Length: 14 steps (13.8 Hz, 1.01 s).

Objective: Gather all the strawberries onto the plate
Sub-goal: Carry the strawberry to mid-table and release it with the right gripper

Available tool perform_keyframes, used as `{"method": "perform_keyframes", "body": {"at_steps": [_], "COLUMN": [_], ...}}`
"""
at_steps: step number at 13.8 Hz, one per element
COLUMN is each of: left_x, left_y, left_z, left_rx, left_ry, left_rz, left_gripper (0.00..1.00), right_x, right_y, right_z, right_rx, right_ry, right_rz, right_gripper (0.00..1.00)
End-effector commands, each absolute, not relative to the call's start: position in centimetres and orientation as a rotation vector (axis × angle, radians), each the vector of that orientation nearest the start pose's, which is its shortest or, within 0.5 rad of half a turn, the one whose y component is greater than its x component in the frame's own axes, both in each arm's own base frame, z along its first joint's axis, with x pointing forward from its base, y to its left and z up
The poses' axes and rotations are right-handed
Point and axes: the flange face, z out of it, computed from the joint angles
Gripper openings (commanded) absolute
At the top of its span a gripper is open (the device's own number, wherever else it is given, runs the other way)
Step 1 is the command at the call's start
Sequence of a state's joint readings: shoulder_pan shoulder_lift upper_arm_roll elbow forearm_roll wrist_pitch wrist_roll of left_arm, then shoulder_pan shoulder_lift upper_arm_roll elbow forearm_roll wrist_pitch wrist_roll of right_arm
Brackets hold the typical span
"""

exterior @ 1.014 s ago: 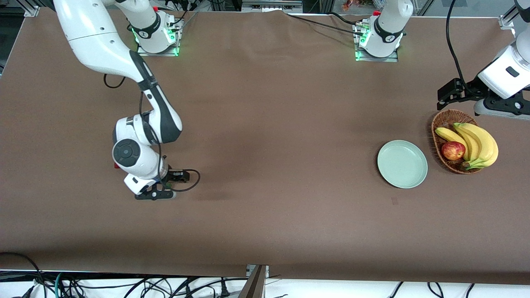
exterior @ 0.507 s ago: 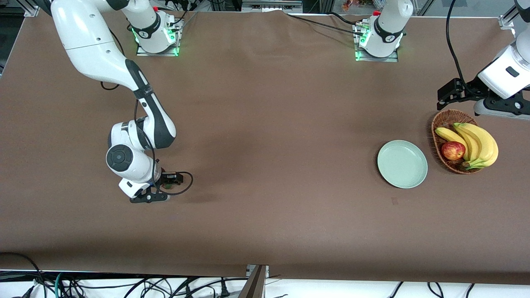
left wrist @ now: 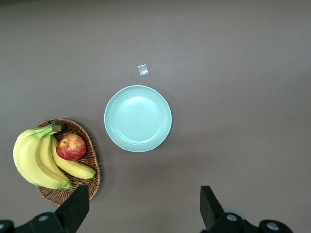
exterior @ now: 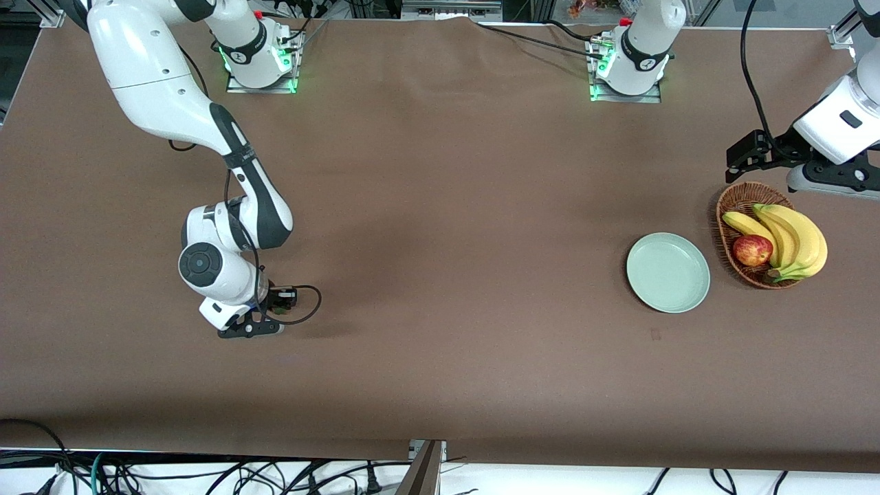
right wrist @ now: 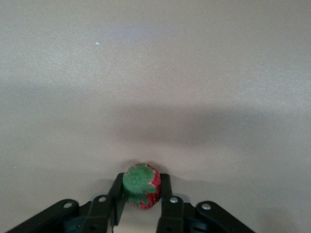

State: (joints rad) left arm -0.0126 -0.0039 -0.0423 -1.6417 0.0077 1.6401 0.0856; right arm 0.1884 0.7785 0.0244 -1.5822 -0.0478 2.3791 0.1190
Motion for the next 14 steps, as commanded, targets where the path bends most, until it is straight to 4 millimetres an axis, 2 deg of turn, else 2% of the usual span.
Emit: {"method": "perform_keyframes", "body": {"at_steps": [1,3,4,6,8,9,12,14], "left_x": [55.9,56.0,56.0,56.0,56.0,55.9,56.0,56.0], "left_y": [-3.3,-3.3,-3.3,-3.3,-3.2,-3.2,-3.2,-3.2], "left_z": [60.6,60.5,60.5,60.5,60.5,60.6,60.5,60.5], "left_rx": [-3.103,-3.103,-3.103,-3.103,-3.103,-3.103,-3.103,-3.103], "left_ry": [0.212,0.212,0.212,0.212,0.21,0.21,0.21,0.21], "left_rz": [0.003,0.005,0.005,0.005,0.005,0.003,0.005,0.005], "left_gripper": [1.0,1.0,1.0,1.0,1.0,1.0,1.0,1.0], "right_x": [68.7,68.7,68.5,67.3,65.5,64.5,60.7,57.9], "right_y": [14.5,16.4,18.3,24.6,32.2,36.0,46.6,52.0], "right_z": [18.4,19.1,19.4,19.7,18.8,19.0,20.4,21.6], "right_rx": [-3.149,-3.133,-3.129,-3.123,-3.103,-3.082,-3.005,-2.95], "right_ry": [-0.223,-0.199,-0.155,-0.037,0.108,0.178,0.298,0.343], "right_rz": [-0.052,-0.07,-0.085,-0.11,-0.125,-0.145,-0.201,-0.227], "right_gripper": [0.11,0.11,0.11,0.12,0.12,0.12,0.12,0.12]}}
